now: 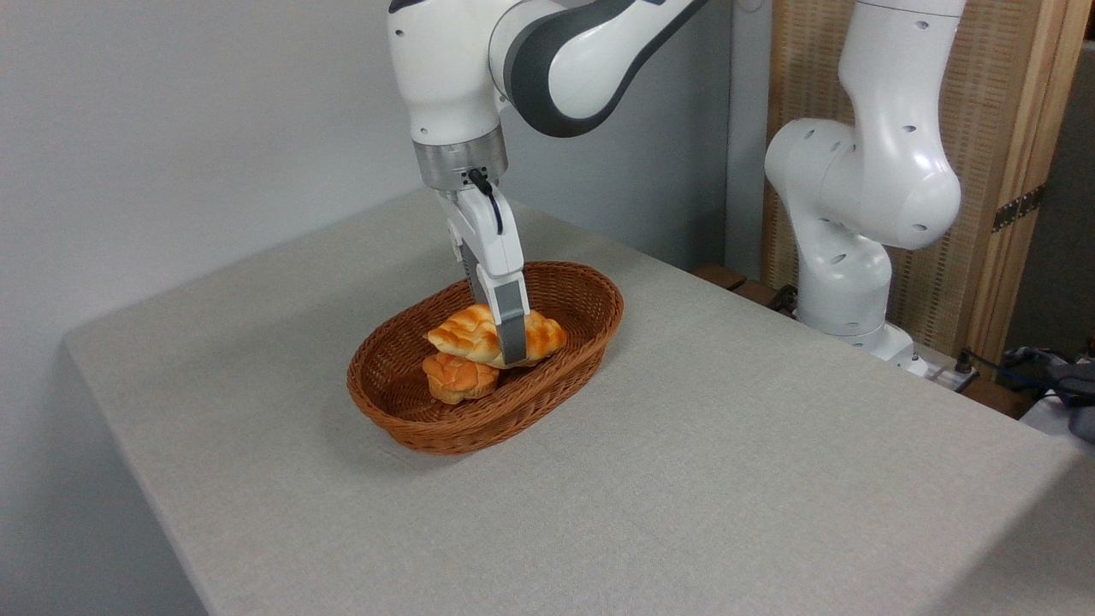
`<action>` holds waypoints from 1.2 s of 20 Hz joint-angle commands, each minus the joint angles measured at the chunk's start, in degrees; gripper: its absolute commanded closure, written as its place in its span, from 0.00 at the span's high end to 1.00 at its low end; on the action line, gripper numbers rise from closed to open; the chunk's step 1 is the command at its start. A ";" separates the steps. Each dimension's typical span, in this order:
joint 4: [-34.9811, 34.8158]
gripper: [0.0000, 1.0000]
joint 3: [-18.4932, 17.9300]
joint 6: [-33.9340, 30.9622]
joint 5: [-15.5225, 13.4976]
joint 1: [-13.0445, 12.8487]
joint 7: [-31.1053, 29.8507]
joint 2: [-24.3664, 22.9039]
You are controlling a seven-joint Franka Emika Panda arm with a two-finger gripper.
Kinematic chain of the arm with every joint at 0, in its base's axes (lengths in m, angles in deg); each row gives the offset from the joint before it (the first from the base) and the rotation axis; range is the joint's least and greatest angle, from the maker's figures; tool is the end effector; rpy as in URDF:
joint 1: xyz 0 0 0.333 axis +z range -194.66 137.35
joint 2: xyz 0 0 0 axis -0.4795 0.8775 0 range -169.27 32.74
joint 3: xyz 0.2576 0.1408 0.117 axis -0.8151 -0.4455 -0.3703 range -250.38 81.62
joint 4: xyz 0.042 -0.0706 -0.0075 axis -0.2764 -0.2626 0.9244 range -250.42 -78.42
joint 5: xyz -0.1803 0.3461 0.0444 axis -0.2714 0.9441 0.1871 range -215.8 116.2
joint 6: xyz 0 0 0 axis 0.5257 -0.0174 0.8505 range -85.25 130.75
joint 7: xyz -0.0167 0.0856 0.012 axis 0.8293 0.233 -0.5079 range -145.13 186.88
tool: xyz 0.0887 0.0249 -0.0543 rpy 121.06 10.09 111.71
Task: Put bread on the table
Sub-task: 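Close the gripper on the braided bread roll and lift it, then carry the braided roll out of the basket and lower it onto the table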
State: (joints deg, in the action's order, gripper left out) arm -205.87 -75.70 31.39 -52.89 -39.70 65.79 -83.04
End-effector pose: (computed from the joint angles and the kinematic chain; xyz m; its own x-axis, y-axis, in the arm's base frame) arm 0.4367 -0.1622 0.4510 0.4544 -0.8908 -0.0078 -0.8905 -0.4544 0.0213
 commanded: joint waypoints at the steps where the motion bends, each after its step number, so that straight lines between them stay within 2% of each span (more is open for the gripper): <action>1: -0.47 0.75 0.10 1.52 0.72 0.06 0.88 0.00; 3: -0.47 0.49 0.10 1.43 0.46 0.15 0.79 0.09; 4: -0.47 0.45 0.10 1.34 0.45 0.15 0.79 0.09; 16: -0.04 0.44 0.02 0.73 0.54 0.15 1.14 0.09; 19: 4.60 0.44 -0.77 -3.90 0.54 0.24 0.96 1.93; 20: 7.67 0.45 -1.21 -6.02 0.45 0.32 1.05 2.90; 22: 12.60 0.45 -5.93 -7.09 -0.25 -0.11 1.05 3.96; 24: 15.42 0.45 -8.59 -7.18 -2.17 -0.20 1.05 4.31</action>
State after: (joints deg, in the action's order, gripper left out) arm -197.19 -79.43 26.83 -52.95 -39.42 65.85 -80.93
